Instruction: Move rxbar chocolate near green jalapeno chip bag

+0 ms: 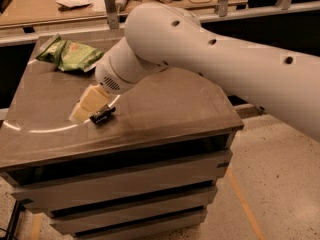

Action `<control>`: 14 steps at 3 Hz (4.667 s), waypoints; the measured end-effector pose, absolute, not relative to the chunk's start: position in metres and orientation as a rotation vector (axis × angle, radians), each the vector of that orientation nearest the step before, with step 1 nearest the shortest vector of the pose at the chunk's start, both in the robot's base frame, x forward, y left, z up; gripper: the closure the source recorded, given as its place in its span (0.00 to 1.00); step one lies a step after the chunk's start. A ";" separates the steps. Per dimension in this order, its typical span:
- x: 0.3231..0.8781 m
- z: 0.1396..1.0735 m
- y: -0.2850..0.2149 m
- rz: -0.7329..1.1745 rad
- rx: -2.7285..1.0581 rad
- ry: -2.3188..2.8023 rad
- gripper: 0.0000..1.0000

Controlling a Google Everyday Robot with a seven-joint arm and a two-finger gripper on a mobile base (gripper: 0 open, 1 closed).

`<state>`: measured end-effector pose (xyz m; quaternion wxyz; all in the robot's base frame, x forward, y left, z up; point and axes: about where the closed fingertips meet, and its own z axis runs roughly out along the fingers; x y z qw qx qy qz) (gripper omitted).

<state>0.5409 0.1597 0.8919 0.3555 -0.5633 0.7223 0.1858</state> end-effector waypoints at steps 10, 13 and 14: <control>0.580 0.860 0.151 0.556 -1.330 1.913 1.00; 0.653 0.880 0.162 0.452 -1.238 1.799 1.00; 0.674 0.886 0.179 0.456 -1.224 1.747 1.00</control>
Offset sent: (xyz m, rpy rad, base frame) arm 0.0057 0.0085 -0.0672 0.0676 0.1828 -0.0608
